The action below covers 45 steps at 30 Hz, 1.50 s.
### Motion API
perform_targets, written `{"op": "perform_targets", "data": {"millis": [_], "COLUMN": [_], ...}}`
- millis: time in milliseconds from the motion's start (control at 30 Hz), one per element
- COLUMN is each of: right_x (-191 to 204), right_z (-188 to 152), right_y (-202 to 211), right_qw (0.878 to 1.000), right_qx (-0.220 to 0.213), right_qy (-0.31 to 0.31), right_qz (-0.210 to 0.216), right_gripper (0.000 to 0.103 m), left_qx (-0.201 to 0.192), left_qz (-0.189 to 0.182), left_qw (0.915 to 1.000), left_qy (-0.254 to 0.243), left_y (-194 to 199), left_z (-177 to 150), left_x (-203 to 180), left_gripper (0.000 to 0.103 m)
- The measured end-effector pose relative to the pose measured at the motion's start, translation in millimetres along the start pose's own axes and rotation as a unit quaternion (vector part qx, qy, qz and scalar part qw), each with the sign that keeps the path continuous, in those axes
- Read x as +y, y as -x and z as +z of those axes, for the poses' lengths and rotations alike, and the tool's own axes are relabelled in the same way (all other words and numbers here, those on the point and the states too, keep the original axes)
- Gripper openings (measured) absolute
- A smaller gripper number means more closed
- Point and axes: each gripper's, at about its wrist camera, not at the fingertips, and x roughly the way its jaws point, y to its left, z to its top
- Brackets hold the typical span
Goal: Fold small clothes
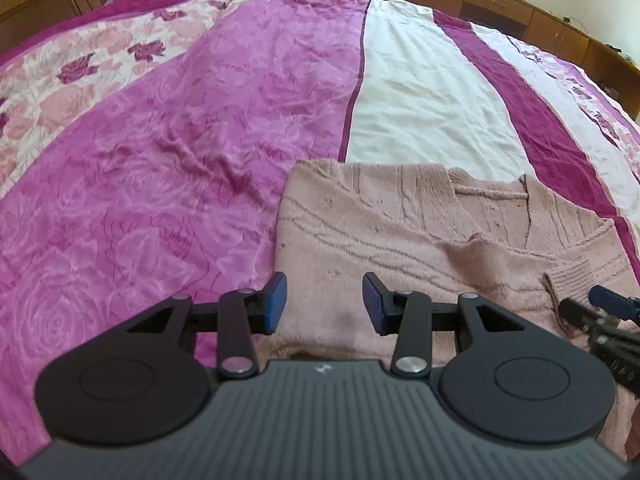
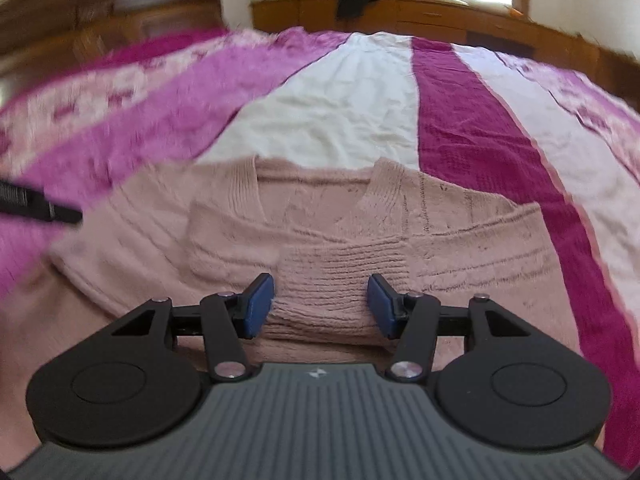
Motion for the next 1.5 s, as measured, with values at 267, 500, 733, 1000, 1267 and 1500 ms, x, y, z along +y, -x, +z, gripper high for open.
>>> {"op": "perform_targets", "data": {"millis": [267, 500, 733, 1000, 1267, 1500], "right_x": [-7.6, -41.0, -115.3, -161.1, -147.8, -141.3], "right_z": [3.8, 10.8, 0.1, -28.9, 1.6, 10.1], "right_y": [-11.5, 8.8, 33.6, 38.7, 22.8, -22.9], "right_qw": [0.999, 0.998, 0.976, 0.966, 0.982, 0.991], "right_qx": [0.012, -0.025, -0.060, -0.038, -0.040, 0.015], "right_qy": [0.025, -0.039, -0.187, -0.239, -0.180, -0.127], "right_qz": [-0.021, -0.047, -0.093, -0.090, -0.040, -0.028], "right_gripper": [0.056, 0.014, 0.012, 0.013, 0.054, 0.054], "left_qx": [-0.009, -0.004, -0.012, -0.025, -0.019, -0.011], "left_qz": [-0.002, -0.013, 0.034, 0.093, 0.038, 0.007], "left_qw": [0.9999, 0.9999, 0.9992, 0.9952, 0.9971, 0.9969], "left_qy": [-0.011, -0.001, 0.016, 0.017, 0.063, 0.078], "left_y": [-26.2, -57.3, -83.1, -96.7, -87.8, -92.9], "left_z": [9.3, 14.5, 14.2, 11.4, 21.3, 27.7], "left_x": [-5.5, -8.5, -3.8, -0.8, 18.0, 35.6], "left_gripper": [0.044, 0.044, 0.044, 0.046, 0.044, 0.045]}}
